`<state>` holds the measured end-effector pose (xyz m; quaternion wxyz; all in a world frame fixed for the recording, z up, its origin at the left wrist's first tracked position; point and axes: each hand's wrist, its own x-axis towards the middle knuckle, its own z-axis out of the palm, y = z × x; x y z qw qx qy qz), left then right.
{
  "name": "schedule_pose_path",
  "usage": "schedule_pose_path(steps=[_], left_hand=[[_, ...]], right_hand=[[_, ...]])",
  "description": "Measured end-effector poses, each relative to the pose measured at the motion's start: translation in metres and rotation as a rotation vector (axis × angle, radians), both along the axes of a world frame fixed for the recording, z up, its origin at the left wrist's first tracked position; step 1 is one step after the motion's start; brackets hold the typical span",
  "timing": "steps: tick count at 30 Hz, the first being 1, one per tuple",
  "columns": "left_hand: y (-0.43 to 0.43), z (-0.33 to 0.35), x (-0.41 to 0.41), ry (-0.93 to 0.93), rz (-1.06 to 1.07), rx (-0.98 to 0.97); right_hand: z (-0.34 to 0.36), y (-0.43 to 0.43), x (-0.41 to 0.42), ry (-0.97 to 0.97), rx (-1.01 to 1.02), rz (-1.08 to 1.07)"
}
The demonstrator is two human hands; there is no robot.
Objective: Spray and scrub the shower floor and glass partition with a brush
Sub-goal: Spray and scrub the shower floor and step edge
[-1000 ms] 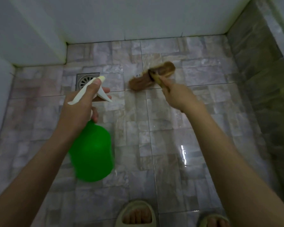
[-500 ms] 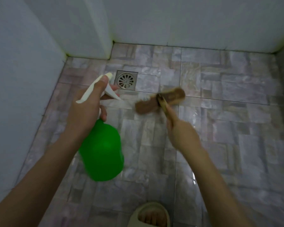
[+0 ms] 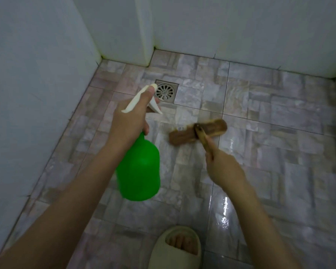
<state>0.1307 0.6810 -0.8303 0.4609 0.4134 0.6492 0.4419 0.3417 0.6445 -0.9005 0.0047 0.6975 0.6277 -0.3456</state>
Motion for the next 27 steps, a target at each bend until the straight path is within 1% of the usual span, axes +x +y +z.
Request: schedule_pose_path(steps=[3,5,6,8,10,11,12,13,15,17,18,20,22,23,25,27], left_hand=[[-0.003,0.004,0.011,0.035,-0.032,-0.014],[-0.005,0.007,0.012,0.022,-0.039,0.004],[-0.004,0.007,0.012,0.004,-0.037,0.015],[-0.002,0.006,0.011,-0.049,-0.048,-0.005],[-0.001,0.003,0.014,-0.071,-0.085,-0.027],[-0.001,0.001,0.017,-0.071,-0.111,-0.032],[-0.001,-0.002,0.02,-0.059,-0.134,-0.039],[0.0,-0.004,0.023,-0.042,-0.16,-0.051],[0.002,-0.008,0.027,-0.021,-0.195,-0.046],[0.005,-0.012,0.029,-0.017,-0.198,-0.028],[0.008,-0.014,0.03,-0.019,-0.2,-0.023],[0.014,-0.015,0.034,-0.013,-0.212,-0.023],[0.017,-0.015,0.04,-0.001,-0.23,-0.026],[0.018,-0.015,0.043,-0.004,-0.241,-0.03],[0.022,-0.018,0.047,0.013,-0.272,-0.025],[0.023,-0.021,0.048,0.04,-0.282,-0.009]], right_hand=[[-0.018,0.056,-0.013,-0.007,0.094,0.033],[-0.021,0.085,-0.014,-0.009,0.121,0.078],[-0.018,0.082,-0.006,-0.034,0.11,0.07],[-0.002,0.042,0.026,-0.051,0.03,0.041],[0.018,-0.008,0.061,-0.075,-0.076,-0.026],[0.024,-0.019,0.073,-0.109,-0.134,-0.083],[0.026,-0.015,0.08,-0.132,-0.141,-0.141],[0.02,-0.003,0.082,-0.131,-0.099,-0.181],[0.004,0.036,0.082,-0.127,-0.007,-0.2],[0.001,0.061,0.089,-0.127,0.004,-0.173],[0.004,0.059,0.098,-0.137,-0.014,-0.166],[0.013,0.027,0.12,-0.167,-0.081,-0.206],[0.022,-0.011,0.13,-0.2,-0.096,-0.344],[0.021,-0.012,0.129,-0.212,-0.092,-0.393],[0.007,0.02,0.125,-0.168,0.019,-0.398],[-0.006,0.069,0.121,-0.106,0.142,-0.35]])
